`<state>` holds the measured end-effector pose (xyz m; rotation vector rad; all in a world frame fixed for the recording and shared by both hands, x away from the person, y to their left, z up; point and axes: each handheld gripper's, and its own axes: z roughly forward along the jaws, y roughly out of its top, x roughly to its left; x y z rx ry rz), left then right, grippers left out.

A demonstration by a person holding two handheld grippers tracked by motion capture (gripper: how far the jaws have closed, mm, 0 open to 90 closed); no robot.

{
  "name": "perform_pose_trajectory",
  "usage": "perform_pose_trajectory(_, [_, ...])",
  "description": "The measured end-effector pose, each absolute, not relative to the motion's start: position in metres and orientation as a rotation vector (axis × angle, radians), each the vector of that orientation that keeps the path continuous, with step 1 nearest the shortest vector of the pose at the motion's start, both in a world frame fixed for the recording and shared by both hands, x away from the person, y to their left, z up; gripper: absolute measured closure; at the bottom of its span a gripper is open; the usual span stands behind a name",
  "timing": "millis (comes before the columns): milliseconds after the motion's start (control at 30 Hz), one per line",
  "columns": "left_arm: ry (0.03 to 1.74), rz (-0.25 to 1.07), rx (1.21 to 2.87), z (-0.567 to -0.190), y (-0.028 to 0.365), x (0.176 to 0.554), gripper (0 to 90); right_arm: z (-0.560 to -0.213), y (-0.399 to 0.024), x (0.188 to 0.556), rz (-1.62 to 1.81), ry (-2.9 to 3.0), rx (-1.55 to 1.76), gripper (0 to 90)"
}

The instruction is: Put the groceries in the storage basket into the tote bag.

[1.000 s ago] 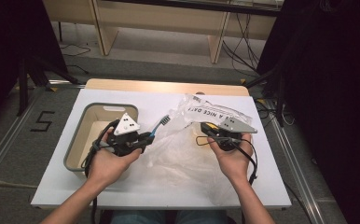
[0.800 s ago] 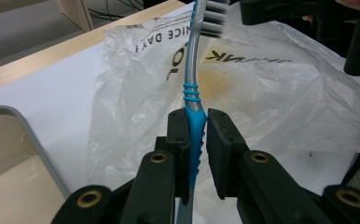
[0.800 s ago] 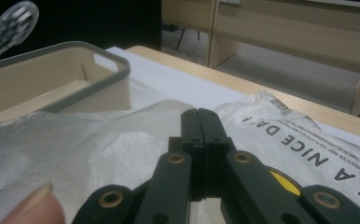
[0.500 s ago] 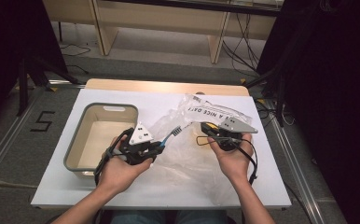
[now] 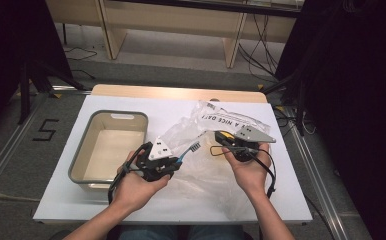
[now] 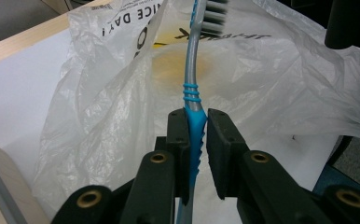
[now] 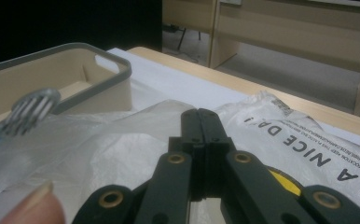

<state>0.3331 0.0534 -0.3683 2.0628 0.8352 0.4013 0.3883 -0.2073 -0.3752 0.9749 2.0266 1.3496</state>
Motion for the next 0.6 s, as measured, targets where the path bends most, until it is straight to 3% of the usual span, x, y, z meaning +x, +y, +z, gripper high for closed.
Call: perform_pose_trajectory(600, [0.806,0.380,2.110,-0.379,0.031,0.332,79.1,-0.375,-0.207,0.388,1.358,2.024,0.975,90.0])
